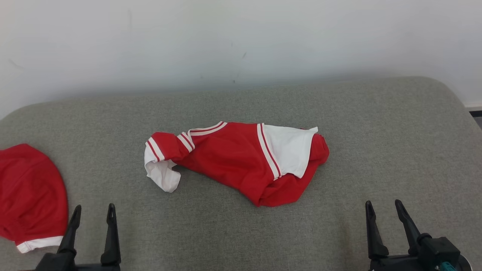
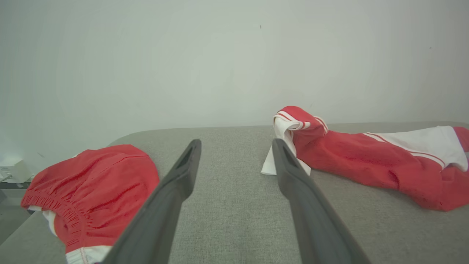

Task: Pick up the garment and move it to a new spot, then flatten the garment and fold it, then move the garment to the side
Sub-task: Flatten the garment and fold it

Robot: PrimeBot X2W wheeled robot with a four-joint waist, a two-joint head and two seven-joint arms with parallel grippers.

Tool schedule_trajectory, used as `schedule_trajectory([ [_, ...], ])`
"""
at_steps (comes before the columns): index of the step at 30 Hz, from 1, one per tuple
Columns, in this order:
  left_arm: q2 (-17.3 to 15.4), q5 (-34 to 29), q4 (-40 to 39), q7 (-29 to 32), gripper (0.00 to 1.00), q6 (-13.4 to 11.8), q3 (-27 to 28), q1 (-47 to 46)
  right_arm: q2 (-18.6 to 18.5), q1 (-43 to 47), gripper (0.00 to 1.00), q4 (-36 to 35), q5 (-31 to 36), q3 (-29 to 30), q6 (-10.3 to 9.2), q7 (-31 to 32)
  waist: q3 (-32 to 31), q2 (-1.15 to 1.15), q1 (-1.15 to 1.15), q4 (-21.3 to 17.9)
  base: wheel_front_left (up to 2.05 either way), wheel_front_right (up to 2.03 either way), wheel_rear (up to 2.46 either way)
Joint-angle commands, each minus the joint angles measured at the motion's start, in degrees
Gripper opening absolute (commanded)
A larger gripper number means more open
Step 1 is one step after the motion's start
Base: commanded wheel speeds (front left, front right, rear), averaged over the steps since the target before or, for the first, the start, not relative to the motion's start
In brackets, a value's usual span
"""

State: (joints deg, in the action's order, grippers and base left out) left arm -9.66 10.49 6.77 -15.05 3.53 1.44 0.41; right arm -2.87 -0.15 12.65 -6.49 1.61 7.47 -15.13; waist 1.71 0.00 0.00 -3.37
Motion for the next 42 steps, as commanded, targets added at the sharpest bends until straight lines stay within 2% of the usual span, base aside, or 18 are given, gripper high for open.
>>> schedule_trajectory([
  [1, -0.3, -0.3, 0.0, -0.2, 1.0, 0.5, -0.2, -1.8, 0.0, -0.6, 1.0, 0.0, -0.2, 0.0, 0.05, 0.0, 0.5, 0.0, 0.0, -0.6, 0.0, 0.0, 0.0],
  [11, -3.3, -1.3, 4.6, 1.8, 1.0, 3.0, -6.1, -18.1, 0.0, -2.5, 1.0, 0.5, -1.1, -1.5, 0.05, 0.0, 3.2, 0.0, 0.0, -4.3, 0.0, 0.0, 0.0],
  [19, -8.9, 5.1, 10.7, 10.1, 1.0, 3.9, -12.3, -33.3, 0.0, -5.1, 1.0, 1.2, -2.9, -3.2, 0.05, 0.0, 6.7, 0.0, 0.0, -9.2, 0.0, 0.0, 0.0],
  [30, -17.8, 15.4, 18.6, 18.7, 1.0, 3.9, -23.6, -46.3, 0.0, -7.4, 1.0, 2.4, -5.8, -4.7, 0.05, 0.0, 11.9, 0.0, 0.0, -15.3, 0.0, 0.0, 0.0],
  [42, -22.1, 21.5, 29.4, 25.7, 1.0, 3.9, -37.9, -55.2, 0.0, -9.6, 1.0, 3.3, -7.4, -5.9, 0.05, 0.0, 15.7, 0.0, 0.0, -19.6, 0.0, 0.0, 0.0],
])
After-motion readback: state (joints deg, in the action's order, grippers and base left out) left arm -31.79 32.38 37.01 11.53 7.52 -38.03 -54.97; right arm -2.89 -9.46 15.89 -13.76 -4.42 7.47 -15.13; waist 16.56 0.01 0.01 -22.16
